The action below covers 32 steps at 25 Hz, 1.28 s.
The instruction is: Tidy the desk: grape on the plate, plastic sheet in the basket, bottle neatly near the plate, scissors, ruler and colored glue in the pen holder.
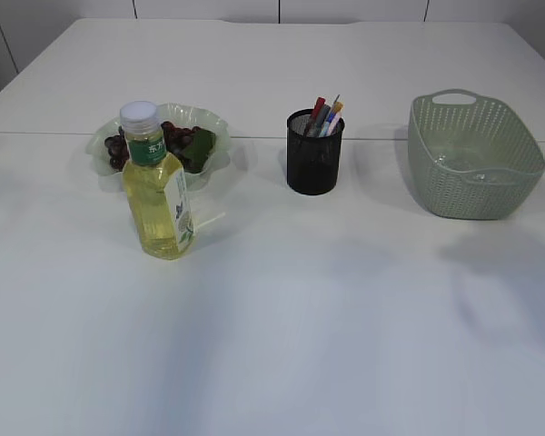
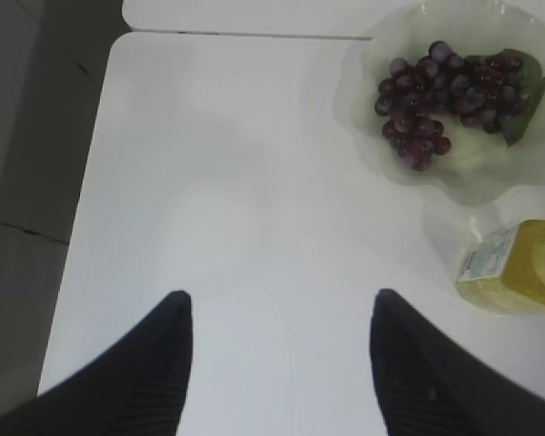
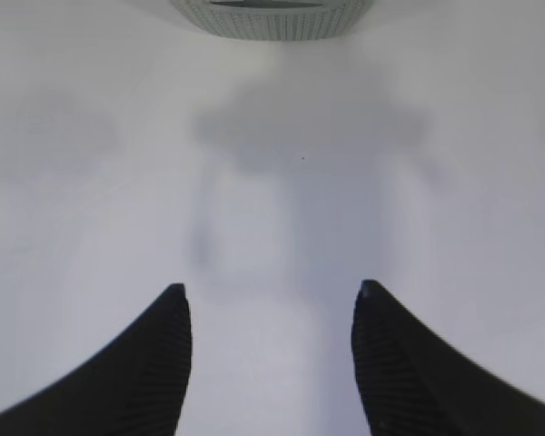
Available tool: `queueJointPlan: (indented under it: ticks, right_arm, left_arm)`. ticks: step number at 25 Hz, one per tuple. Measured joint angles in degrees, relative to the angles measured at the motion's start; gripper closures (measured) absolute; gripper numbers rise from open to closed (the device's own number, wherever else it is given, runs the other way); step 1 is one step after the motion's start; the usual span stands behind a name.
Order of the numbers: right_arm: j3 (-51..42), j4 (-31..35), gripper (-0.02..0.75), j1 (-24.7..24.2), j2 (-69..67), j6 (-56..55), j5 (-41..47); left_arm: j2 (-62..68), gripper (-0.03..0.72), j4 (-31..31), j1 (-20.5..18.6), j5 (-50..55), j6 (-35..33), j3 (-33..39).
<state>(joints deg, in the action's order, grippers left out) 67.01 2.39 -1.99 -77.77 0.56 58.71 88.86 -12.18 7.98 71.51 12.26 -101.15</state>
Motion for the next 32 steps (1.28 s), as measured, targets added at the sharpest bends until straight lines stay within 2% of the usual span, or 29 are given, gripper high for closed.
queueJointPlan:
  ticks: [6,9,16,22,27,32]
  right_arm:
    - [0.00,0.00,0.287,0.00,6.52,0.14,1.54]
    - [0.00,0.00,0.286,0.00,10.37,0.14,3.77]
    - [-2.28,0.68,0.286,0.00,21.77,-3.02,5.39]
    - [-10.64,1.16,0.286,0.00,32.31,-5.58,7.56]
    - [-16.11,1.71,0.286,0.00,43.82,-6.52,9.35]
    - [-20.08,0.79,0.286,0.00,54.48,-7.36,13.14]
  left_arm:
    - [-6.30,0.232,-0.41,0.00,0.27,0.18,1.72]
    - [-10.52,0.232,-1.30,0.00,0.27,0.18,5.02]
    - [-26.60,0.232,-0.93,0.00,0.27,0.23,22.07]
    - [-46.18,0.232,-0.83,0.00,0.73,0.78,39.84]
    - [-61.99,0.232,-0.94,0.00,0.87,0.78,49.12]
    - [-73.95,0.232,0.31,0.00,1.17,0.78,54.30]
